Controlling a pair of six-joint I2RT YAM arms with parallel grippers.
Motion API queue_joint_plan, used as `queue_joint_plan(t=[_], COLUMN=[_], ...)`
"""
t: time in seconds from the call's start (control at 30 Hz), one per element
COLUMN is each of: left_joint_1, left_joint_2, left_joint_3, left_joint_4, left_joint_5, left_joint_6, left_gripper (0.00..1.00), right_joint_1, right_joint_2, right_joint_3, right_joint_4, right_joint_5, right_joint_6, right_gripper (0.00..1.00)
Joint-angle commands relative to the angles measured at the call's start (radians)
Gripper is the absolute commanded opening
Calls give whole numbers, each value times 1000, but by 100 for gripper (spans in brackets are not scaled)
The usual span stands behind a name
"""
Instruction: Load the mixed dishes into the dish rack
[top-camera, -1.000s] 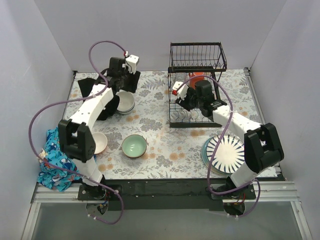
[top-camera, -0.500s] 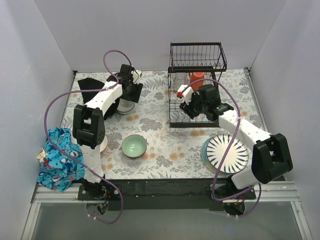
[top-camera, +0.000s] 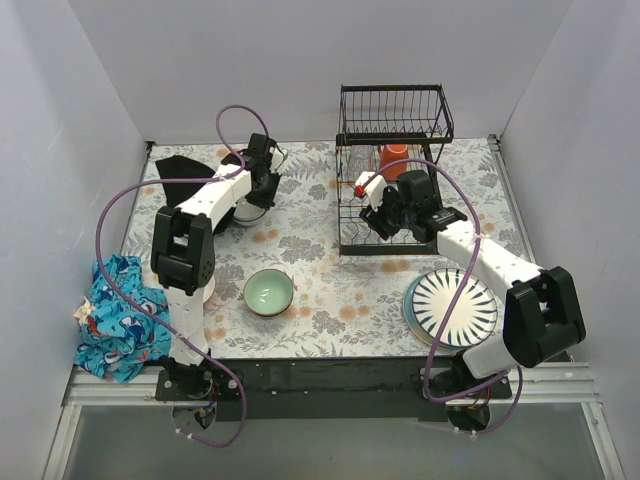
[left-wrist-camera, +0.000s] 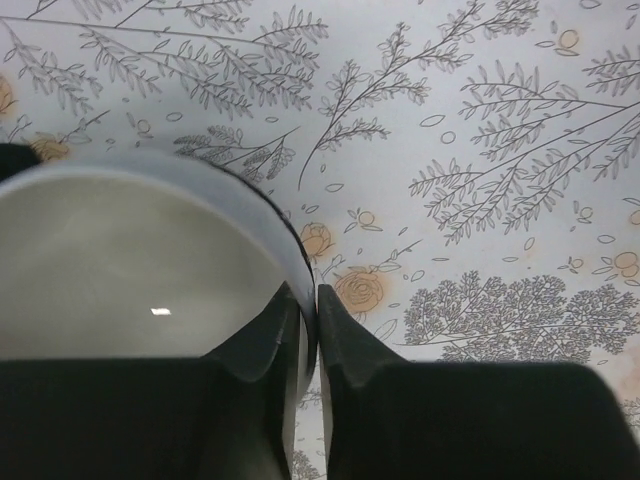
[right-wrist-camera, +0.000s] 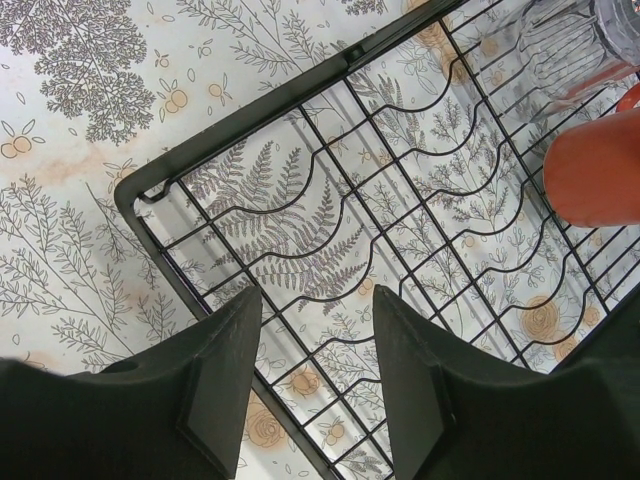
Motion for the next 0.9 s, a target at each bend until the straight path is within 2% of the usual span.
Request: queue_joint_plan(t=[0.0, 0.43, 0.67, 0.87], left_joint_1=[-2, -2, 0, 0], left_joint_2=[-40, -163, -223, -231], left_joint_3=[22, -26, 20, 163], left_joint_4=[-13, -17, -7, -39], left_joint_5=[-12, -35, -62, 137], left_joint_6=[10, 27, 52, 13], left_gripper=[0, 0, 0, 0], right_joint_1=[2, 2, 2, -3], right_joint_2=[-32, -36, -41, -56], right_joint_3=[-4, -24, -18, 26], right_joint_4=[20, 35, 34, -41], right_joint_5=[4, 6, 24, 176], right_joint_6=[8, 5, 0, -11], right_gripper=[56, 56, 55, 56])
